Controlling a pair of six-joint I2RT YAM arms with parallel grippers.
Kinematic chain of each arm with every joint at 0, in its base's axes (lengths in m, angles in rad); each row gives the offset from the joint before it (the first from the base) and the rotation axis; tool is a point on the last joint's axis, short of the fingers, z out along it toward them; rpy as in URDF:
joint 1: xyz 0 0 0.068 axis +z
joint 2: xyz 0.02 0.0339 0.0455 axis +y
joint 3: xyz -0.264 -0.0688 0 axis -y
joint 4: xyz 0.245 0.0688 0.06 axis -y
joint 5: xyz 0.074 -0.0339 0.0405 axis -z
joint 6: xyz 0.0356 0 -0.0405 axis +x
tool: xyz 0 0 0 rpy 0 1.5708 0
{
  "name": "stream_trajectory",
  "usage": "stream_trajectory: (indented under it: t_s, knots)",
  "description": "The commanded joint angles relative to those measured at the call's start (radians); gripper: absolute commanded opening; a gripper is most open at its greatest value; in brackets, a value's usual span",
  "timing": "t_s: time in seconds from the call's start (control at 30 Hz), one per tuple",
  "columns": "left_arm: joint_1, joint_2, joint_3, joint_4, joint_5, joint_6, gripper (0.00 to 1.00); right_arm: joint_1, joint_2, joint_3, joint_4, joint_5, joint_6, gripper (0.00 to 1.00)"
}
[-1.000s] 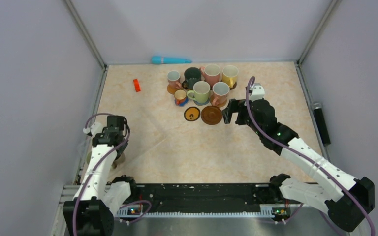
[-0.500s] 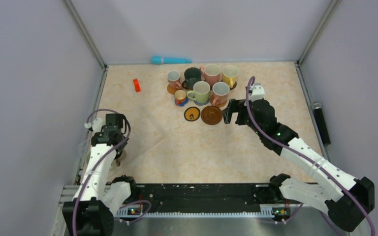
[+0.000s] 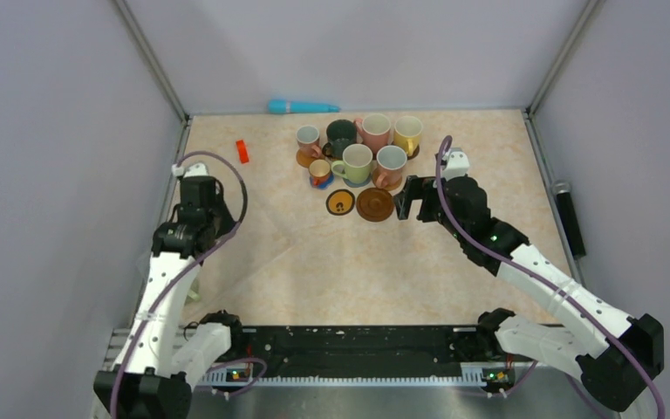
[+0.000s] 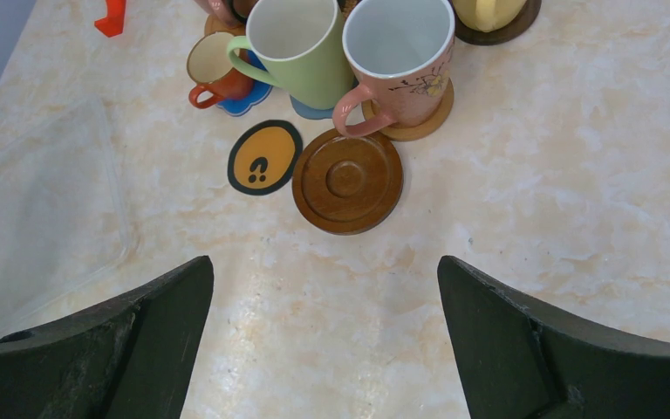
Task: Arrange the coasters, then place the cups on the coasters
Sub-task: Pick up the cup from the tray, then place the cup on the coaster.
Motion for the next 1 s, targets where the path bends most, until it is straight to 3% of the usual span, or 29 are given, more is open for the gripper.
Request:
stream_trajectory:
  t_s: [0.0, 0.07, 0.37, 0.6, 0.97]
  knots:
    - [-0.185, 0.103, 0.106, 0.05, -0.047, 0.134, 0.0, -0.008, -0.008, 0.006, 0.039, 0.002, -0.01, 0.99]
    - [-0.297, 0.172, 0.149, 0.05, -0.093, 0.145, 0.0, -0.008, -0.01, 0.006, 0.038, 0.005, -0.01, 0.99]
    - [-0.513, 0.447, 0.276, 0.225, -0.022, 0.191, 0.0, -0.007, -0.012, 0.004, 0.039, 0.021, -0.01, 0.99]
    - [-0.596, 0.643, 0.382, 0.357, 0.015, 0.251, 0.0, -0.008, -0.028, 0.0, 0.039, 0.033, -0.009, 0.99]
    - [-0.628, 0.888, 0.581, 0.342, 0.088, 0.273, 0.0, -0.008, -0.08, -0.021, 0.052, 0.069, -0.008, 0.98]
